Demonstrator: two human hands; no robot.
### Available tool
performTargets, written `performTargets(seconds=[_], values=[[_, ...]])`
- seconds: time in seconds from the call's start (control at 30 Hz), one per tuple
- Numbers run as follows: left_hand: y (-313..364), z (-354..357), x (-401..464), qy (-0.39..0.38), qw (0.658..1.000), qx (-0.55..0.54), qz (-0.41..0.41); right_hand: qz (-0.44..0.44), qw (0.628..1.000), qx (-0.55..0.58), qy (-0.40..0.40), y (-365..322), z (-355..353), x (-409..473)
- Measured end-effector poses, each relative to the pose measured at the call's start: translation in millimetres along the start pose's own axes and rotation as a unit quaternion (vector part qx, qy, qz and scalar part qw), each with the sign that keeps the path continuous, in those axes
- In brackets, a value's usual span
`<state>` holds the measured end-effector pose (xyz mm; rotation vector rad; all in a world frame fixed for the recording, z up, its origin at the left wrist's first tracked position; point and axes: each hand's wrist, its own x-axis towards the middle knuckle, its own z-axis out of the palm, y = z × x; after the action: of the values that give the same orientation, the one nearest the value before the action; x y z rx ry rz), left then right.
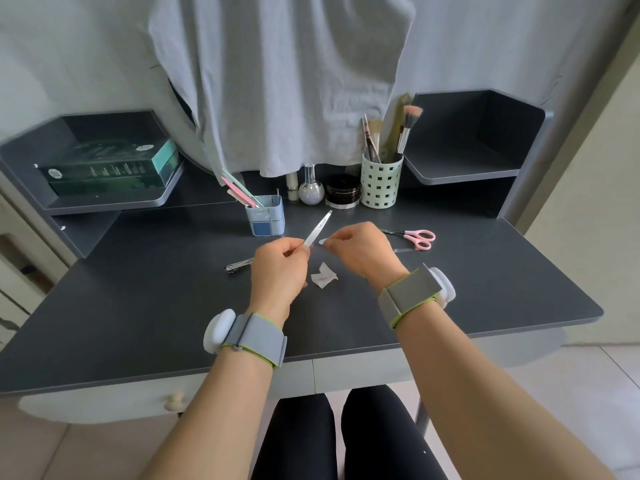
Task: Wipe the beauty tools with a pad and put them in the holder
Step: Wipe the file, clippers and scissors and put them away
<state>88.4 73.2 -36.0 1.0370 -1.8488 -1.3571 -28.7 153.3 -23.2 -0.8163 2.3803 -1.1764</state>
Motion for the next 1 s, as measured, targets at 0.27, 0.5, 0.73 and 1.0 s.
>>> performTargets(seconds=[0.27, 0.5, 0.73, 1.0], values=[[11, 14, 3, -0.047, 0.998, -0.043, -0.023, 0.02, 0.987, 0.16, 0.012, -6, 3, 7], [22, 24, 6, -0.086, 0.996, -0.015, -0.003, 0.022, 0.967, 0.25, 0.037, -8, -11, 10], [20, 34, 19, -0.049, 0.997, 0.051, 0.017, 0.018, 0.968, 0.245, 0.046, -1, -22, 15], [15, 38, 43, -0.079, 0.967, 0.217, 0.106, 0.002, 0.977, 0.209, 0.035, -1, -33, 24]])
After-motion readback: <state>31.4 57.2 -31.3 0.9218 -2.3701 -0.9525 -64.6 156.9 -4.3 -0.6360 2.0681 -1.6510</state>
